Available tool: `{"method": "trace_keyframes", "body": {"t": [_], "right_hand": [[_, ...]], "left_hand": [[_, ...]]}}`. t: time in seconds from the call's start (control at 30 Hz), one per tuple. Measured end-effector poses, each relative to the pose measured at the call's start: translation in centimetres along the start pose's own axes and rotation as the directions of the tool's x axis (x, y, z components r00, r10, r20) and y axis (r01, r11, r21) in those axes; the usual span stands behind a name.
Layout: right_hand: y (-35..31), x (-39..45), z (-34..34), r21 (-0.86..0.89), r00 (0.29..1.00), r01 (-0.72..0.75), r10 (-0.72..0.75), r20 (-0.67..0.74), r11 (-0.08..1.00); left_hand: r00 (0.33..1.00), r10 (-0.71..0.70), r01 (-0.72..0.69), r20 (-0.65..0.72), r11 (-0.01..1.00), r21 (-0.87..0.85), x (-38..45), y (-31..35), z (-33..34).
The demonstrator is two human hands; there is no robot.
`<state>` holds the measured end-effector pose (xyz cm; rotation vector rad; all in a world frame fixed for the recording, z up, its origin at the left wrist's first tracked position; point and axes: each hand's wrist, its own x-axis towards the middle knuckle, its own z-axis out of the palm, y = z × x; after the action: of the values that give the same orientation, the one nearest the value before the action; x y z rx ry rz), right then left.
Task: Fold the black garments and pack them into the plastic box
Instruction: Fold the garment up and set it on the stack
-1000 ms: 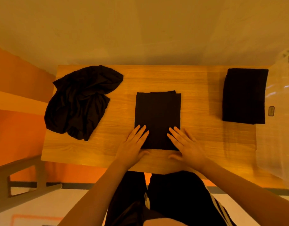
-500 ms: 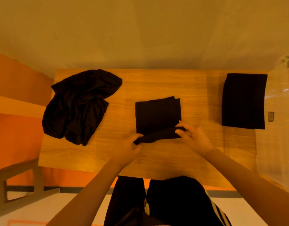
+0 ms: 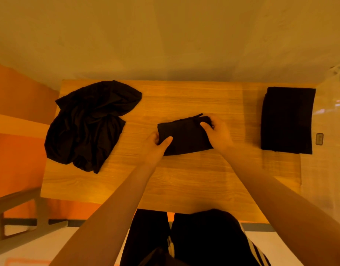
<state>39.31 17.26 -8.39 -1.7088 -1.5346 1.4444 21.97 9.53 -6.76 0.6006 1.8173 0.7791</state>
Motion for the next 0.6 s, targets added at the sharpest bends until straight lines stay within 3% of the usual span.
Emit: {"method": "trace_keyframes", "body": {"t": [0.13,0.23,0.43,0.53,0.6], "right_hand": [[-0.3,-0.1,1.3,-0.210,0.983,0.032,-0.069,-0.171,0.977],[-0.7,0.3,1.8,-0.342,0.974,-0.003,-0.074,-0.212,0.940],[-0.7,0.9,2.1,-0.627,0.959,-0.110,-0.084,-0.272,0.772],[-0.6,0.7,1.9,-0.628,0.948,-0.134,-0.087,-0.307,0.766],[-0.5,0.5,1.8,-0.616,0.922,-0.058,-0.194,-0.334,0.785]], "left_hand": [[0.978,-0.026,0.061,-0.209,0.984,0.165,0.9,-0.4,1.5],[0.954,-0.020,0.091,-0.301,0.970,0.224,1.1,-0.3,2.2],[0.919,0.192,-0.032,-0.344,0.907,0.421,0.6,-0.9,2.6],[0.911,0.214,-0.036,-0.353,0.893,0.449,0.7,-0.7,2.6],[0.914,0.174,-0.016,-0.368,0.918,0.396,0.6,-0.8,2.5]]}}
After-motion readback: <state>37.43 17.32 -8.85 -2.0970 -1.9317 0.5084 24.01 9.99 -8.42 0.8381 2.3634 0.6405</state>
